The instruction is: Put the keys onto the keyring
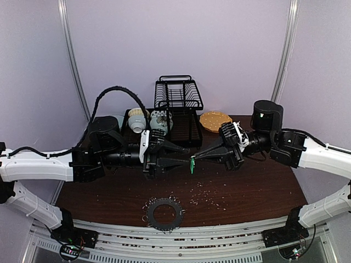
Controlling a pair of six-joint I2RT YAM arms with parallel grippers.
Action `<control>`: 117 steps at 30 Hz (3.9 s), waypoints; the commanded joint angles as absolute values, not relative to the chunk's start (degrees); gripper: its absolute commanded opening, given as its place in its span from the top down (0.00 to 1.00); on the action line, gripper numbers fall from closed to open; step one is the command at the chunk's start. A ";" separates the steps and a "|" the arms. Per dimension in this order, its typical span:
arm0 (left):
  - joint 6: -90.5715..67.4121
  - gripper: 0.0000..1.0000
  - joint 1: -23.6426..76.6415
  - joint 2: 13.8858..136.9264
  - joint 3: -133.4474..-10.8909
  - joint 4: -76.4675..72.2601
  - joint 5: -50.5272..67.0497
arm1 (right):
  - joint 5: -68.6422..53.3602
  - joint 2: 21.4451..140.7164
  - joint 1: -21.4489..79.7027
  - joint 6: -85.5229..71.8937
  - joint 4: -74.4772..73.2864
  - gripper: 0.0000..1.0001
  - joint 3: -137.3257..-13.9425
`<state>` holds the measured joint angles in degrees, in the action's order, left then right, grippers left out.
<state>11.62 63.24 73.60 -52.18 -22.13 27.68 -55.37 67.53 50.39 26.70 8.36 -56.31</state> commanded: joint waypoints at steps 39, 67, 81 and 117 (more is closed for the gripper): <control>9.42 1.00 64.86 75.78 -50.07 -32.91 23.50 | -54.18 66.70 50.66 26.75 10.73 1.00 -55.88; 8.77 0.85 65.39 75.30 -47.99 -36.26 20.65 | -53.85 66.45 50.68 27.26 10.37 1.00 -56.03; 10.65 1.00 66.30 75.88 -48.38 -36.29 19.95 | -53.96 66.31 50.68 27.24 10.19 1.00 -55.98; 44.86 1.00 81.39 72.32 -46.83 -39.14 -21.69 | -34.54 59.73 58.31 48.97 24.89 0.69 -44.17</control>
